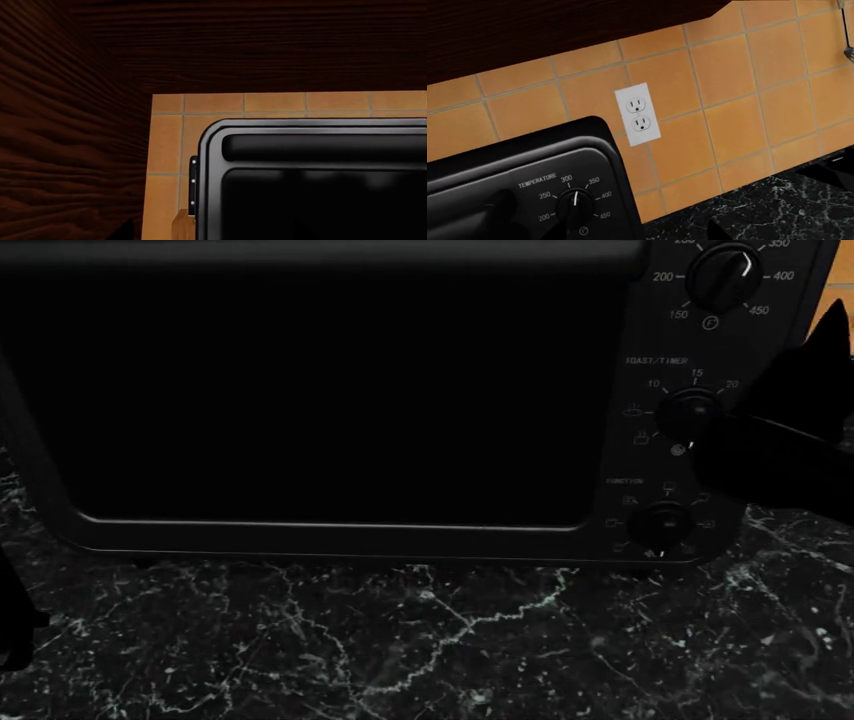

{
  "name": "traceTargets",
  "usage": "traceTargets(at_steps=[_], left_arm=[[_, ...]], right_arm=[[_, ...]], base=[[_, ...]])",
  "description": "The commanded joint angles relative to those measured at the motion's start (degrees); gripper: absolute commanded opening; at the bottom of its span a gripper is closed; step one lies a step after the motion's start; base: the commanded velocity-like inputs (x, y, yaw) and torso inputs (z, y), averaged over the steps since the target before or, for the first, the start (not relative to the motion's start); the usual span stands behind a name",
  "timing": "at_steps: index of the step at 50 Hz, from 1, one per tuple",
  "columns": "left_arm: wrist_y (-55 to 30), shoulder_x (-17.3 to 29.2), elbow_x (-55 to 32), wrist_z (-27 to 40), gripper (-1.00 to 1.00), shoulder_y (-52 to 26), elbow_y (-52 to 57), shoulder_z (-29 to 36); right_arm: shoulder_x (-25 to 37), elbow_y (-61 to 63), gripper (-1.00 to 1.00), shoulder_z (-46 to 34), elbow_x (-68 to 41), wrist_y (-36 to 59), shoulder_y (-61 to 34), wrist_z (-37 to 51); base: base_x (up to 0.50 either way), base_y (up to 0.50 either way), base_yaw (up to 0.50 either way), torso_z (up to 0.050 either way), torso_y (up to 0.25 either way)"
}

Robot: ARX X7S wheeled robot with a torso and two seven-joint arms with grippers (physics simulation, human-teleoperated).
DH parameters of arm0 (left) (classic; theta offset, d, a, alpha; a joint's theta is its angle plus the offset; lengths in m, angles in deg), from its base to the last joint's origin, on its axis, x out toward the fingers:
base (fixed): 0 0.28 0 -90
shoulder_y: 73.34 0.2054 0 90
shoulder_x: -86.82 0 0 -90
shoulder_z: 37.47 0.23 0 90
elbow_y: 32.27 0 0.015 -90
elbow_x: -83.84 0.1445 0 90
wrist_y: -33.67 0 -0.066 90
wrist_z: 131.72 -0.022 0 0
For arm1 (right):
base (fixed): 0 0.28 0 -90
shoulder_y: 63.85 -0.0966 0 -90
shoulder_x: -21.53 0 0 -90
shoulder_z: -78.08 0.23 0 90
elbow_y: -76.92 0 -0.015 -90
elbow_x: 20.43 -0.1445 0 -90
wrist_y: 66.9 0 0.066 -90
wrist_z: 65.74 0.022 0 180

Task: Decrease the toaster oven temperature.

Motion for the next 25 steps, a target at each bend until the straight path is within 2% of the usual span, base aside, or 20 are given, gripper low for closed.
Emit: traceTargets(at_steps=[1, 11, 25], left_arm=[[0.0, 0.4, 0.2, 0.6, 1.0, 0.0, -0.1, 0.8], [0.1, 0.7, 0.4, 1.0, 1.0, 0.0, -0.2, 1.5], [-0.4, 1.1, 0.9, 1.6, 1.0, -0.6, -0.5, 2.6]], right_arm=[[-2.2, -5.4, 1.0, -0.1, -9.7, -2.4, -0.1, -6.8], [-5.0, -8.5, 1.0, 0.7, -14.4, -0.4, -2.7, -9.1], [-10.8, -16.4, 1.0, 0.7, -21.9, 1.7, -4.0, -17.6]], base=[[0.0, 0.0, 0.0, 0.0, 0.0], [0.0, 0.0, 0.0, 0.0, 0.0], [0.0, 0.0, 0.0, 0.0, 0.0]])
